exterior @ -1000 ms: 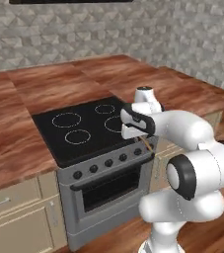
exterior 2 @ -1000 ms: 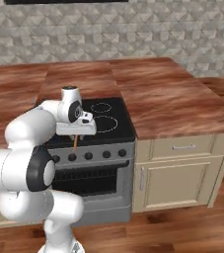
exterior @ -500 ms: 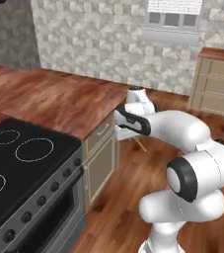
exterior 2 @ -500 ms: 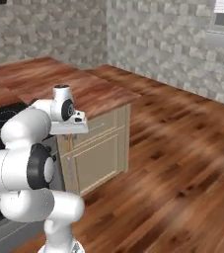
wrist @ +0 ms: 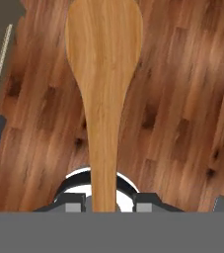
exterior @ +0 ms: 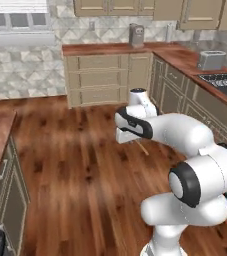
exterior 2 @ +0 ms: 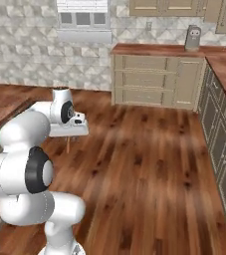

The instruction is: Organize the utensils by type. Pick up the wooden spoons from the counter and place them in the open cabinet. Then pick up the metallic utensils from the counter and place them in the open drawer.

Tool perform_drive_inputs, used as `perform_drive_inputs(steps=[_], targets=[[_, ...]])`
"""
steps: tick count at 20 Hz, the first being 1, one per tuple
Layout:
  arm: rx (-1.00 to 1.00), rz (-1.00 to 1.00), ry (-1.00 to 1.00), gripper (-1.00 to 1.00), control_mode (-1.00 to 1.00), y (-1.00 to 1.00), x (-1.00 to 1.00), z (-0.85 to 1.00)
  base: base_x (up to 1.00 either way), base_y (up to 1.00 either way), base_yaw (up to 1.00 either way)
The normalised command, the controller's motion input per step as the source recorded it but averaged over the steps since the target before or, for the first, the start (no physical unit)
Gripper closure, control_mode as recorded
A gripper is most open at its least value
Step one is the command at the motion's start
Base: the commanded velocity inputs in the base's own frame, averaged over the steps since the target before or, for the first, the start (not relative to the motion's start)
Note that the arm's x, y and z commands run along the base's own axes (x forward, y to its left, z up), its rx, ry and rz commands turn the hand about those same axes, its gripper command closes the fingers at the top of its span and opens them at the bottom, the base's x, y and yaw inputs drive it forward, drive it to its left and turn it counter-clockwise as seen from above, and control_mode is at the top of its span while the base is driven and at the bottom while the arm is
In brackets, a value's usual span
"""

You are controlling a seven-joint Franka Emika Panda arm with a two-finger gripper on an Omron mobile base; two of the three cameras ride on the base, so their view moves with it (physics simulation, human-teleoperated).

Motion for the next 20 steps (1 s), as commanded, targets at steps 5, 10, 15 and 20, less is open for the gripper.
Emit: perform_drive_inputs(steps=[5,10,15,20], targets=[[0.00,0.00,0.00,1.00,1.00,0.00,0.00,0.00,0.40,0.00,-0.68],[0.00,0.00,0.00,1.00,1.00,0.00,0.00,0.00,0.79,-0.02,0.11],[0.00,0.00,0.00,1.00,1.00,0.00,0.00,0.00,1.00,-0.01,0.26],[0.00,0.00,0.00,1.00,1.00,0.00,0.00,0.00,1.00,0.00,0.28]])
